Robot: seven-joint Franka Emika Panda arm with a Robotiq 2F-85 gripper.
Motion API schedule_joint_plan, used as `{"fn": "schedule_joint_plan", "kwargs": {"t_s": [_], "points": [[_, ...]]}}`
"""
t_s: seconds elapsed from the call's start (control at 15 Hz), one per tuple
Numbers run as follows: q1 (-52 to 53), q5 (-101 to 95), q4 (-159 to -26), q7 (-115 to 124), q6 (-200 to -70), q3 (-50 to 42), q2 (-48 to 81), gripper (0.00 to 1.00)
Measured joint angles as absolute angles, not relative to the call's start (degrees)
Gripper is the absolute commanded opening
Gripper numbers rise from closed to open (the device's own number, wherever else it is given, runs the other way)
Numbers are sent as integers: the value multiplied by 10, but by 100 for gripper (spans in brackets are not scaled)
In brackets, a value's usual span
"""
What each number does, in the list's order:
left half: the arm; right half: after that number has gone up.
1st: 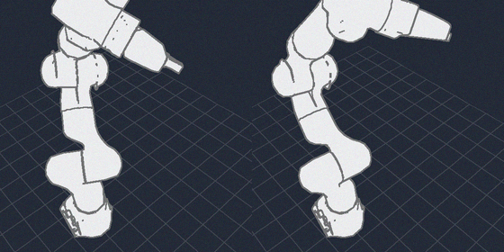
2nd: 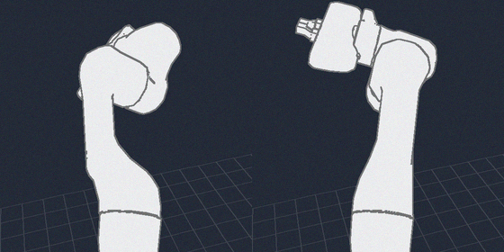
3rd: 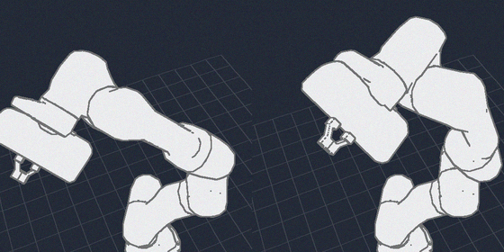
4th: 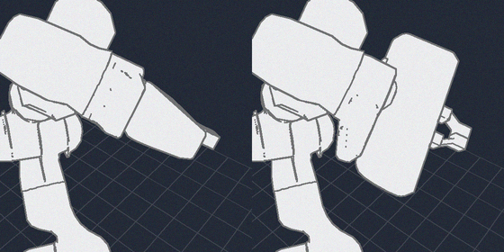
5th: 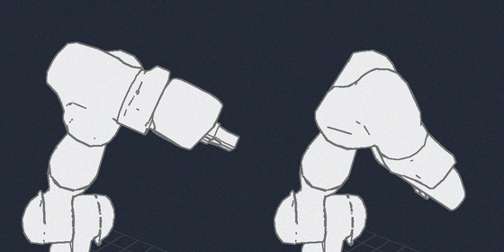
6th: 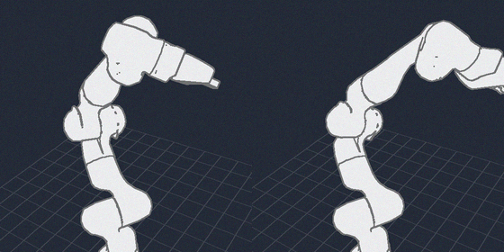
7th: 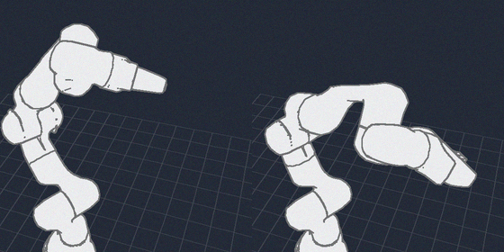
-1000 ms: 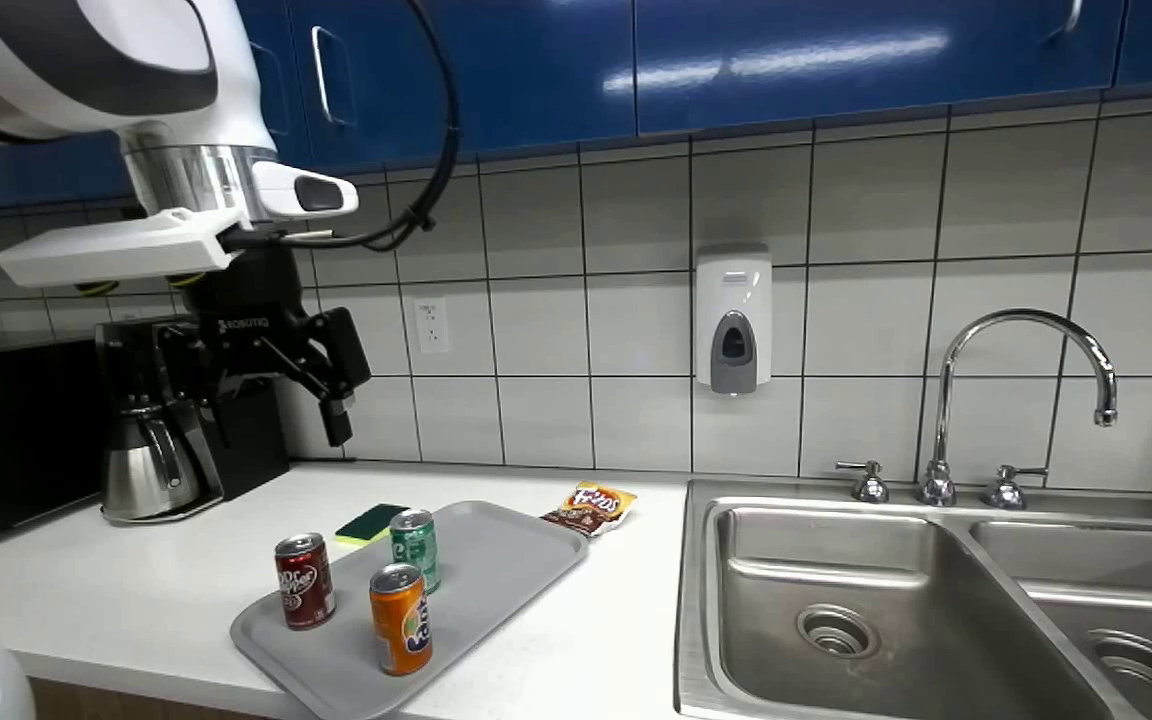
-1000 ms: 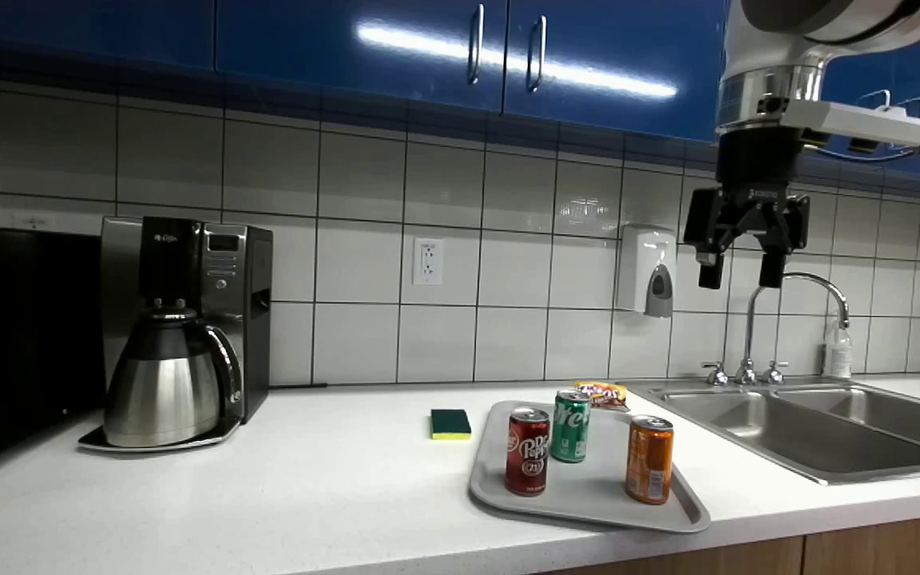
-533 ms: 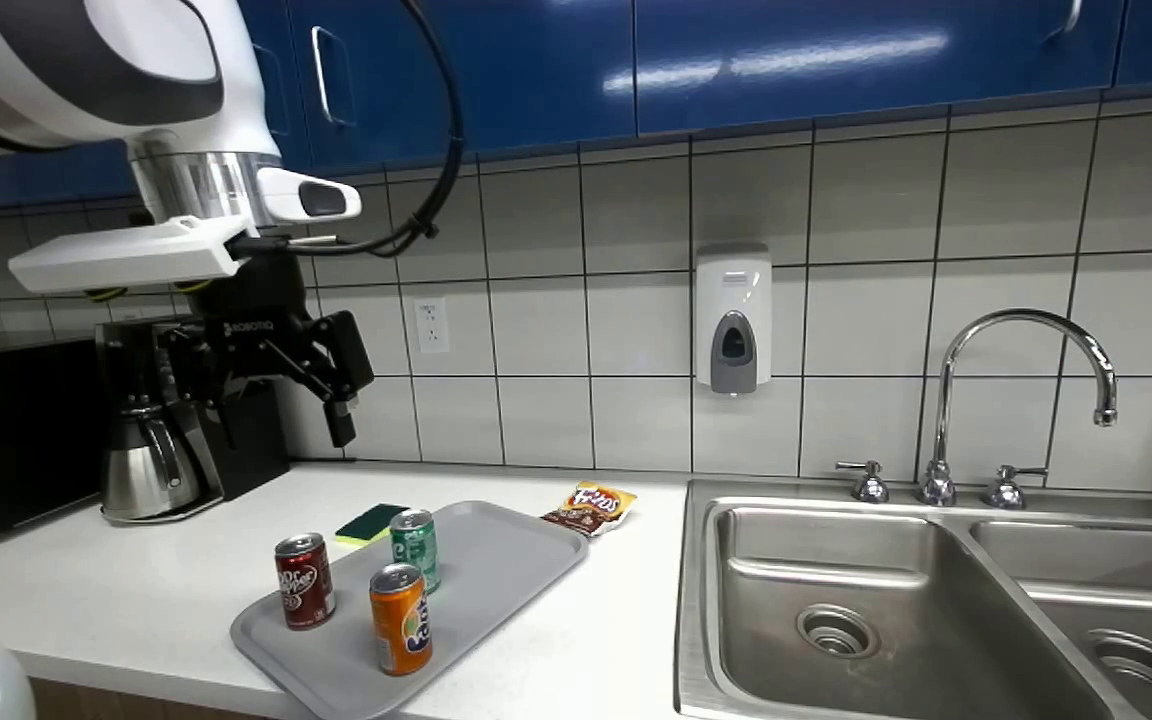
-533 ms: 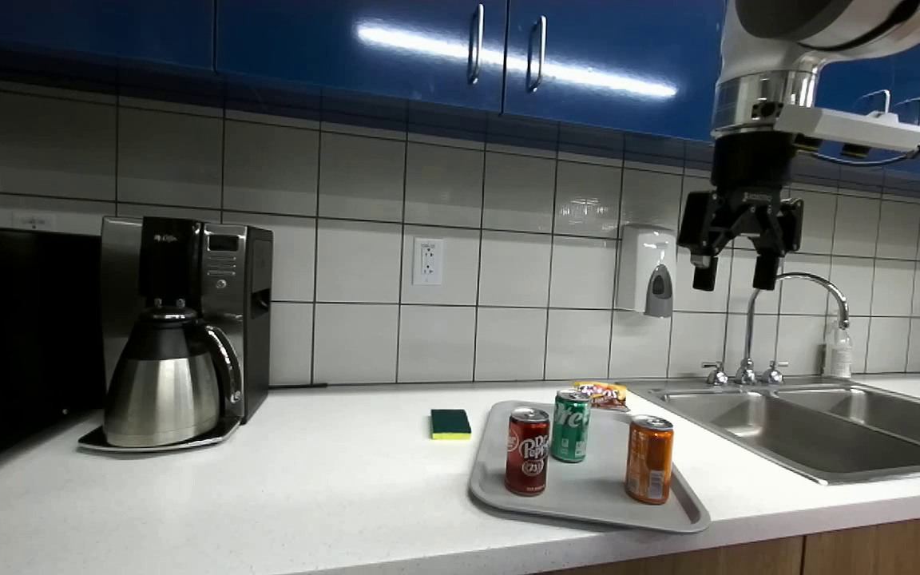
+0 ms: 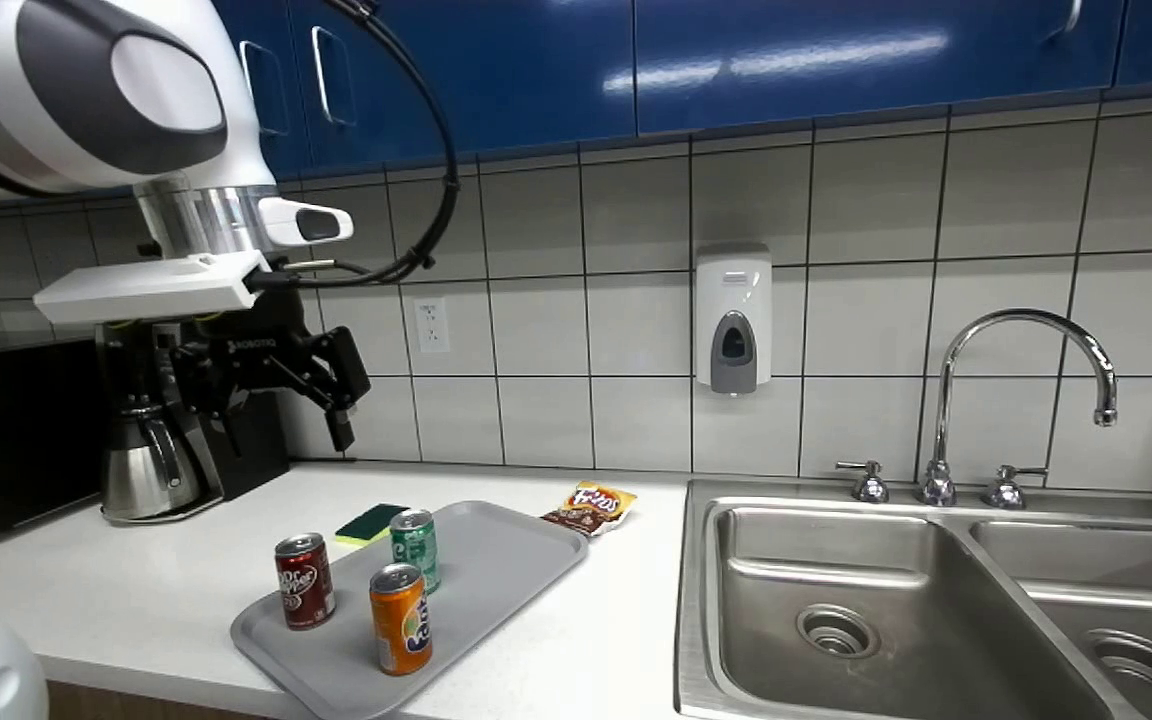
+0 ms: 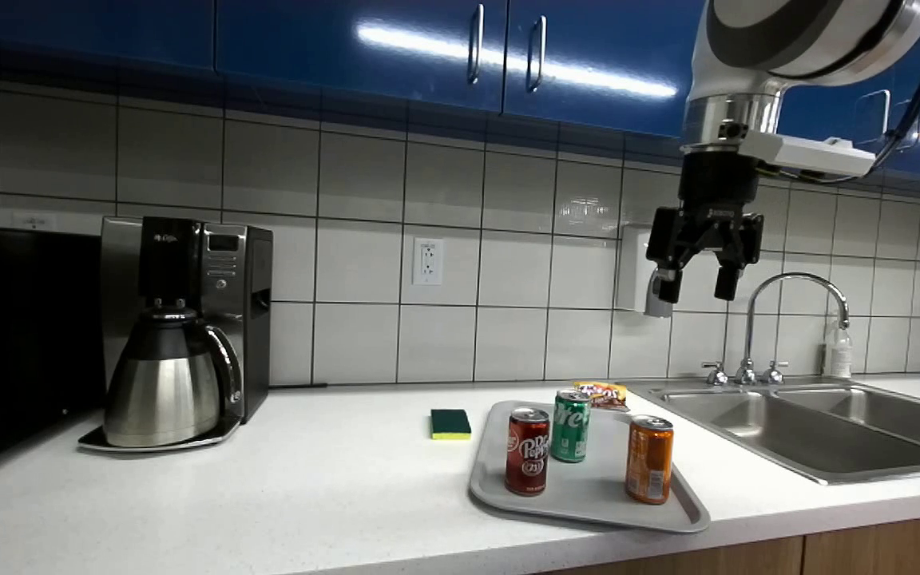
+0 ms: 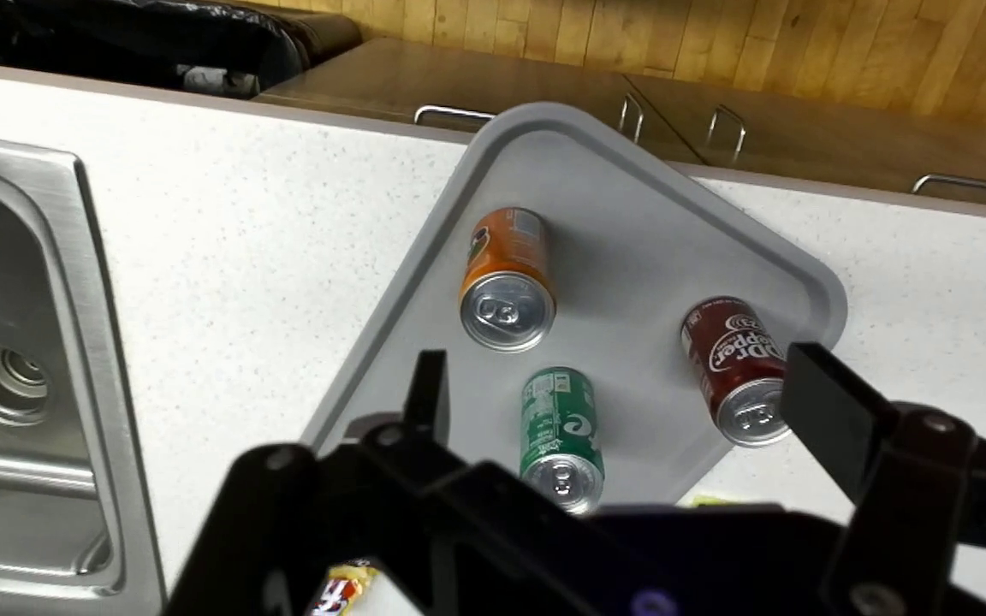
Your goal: Pick up the green sprite can and put it on the counter to the left of the gray tray, pick up the brown dr pepper can and put it on the counter to the right of the gray tray, pick up the orange fanta can and put it on the counter to the right of the gray tray
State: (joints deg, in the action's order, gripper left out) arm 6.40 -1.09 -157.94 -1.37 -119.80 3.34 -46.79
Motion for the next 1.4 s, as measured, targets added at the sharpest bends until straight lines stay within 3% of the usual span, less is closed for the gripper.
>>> {"fn": "schedule_joint_plan", "kwargs": {"t_s": [1.4], "points": [[105,-7,-1461,45,-1313,117,-166,100]]}}
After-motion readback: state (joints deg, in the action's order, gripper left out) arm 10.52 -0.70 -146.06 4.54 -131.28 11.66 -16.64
